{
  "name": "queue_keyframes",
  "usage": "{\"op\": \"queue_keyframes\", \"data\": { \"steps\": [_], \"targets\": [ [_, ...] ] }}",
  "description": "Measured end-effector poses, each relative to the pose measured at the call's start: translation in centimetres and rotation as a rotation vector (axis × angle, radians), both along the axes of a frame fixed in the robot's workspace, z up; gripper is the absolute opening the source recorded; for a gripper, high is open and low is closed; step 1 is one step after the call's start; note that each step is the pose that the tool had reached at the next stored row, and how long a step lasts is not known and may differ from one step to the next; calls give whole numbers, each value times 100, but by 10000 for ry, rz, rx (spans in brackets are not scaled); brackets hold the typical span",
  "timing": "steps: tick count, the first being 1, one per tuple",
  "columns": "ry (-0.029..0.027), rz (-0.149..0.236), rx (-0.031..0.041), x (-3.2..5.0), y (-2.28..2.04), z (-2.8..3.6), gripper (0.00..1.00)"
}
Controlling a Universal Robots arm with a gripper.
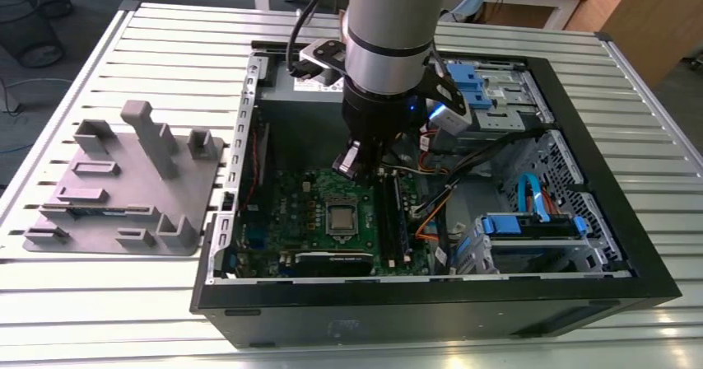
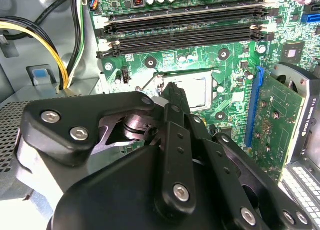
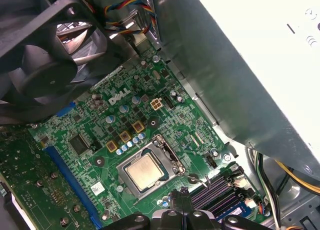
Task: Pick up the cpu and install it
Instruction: 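Close the cpu cover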
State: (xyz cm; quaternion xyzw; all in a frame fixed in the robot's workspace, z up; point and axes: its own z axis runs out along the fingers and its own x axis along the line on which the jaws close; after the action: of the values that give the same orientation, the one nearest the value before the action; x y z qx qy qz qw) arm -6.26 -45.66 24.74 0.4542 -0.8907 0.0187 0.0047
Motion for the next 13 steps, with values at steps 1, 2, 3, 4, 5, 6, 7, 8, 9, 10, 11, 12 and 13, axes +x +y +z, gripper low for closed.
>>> {"op": "queue_keyframes", "data": {
  "steps": [1, 2, 3, 4, 5, 6, 7, 8, 9, 10, 11, 12, 13],
  "targets": [
    [0, 0, -7, 0, 0, 0, 11],
    [0, 0, -12, 0, 0, 0, 11],
    [0, 0, -13, 0, 0, 0, 11],
    [0, 0, -13, 0, 0, 0, 11],
    [0, 0, -14, 0, 0, 0, 11],
    [0, 0, -14, 0, 0, 0, 11],
    [0, 0, -14, 0, 0, 0, 11],
    [0, 0, -14, 0, 0, 0, 11],
    [0, -2, -14, -3, 0, 0, 11],
    [-1, -2, -15, -9, 0, 0, 11],
    [-2, 0, -15, -19, 0, 0, 11],
    [-3, 0, -15, -28, -1, 0, 11],
    [-4, -1, -14, -37, -3, 0, 11]
  ]
}}
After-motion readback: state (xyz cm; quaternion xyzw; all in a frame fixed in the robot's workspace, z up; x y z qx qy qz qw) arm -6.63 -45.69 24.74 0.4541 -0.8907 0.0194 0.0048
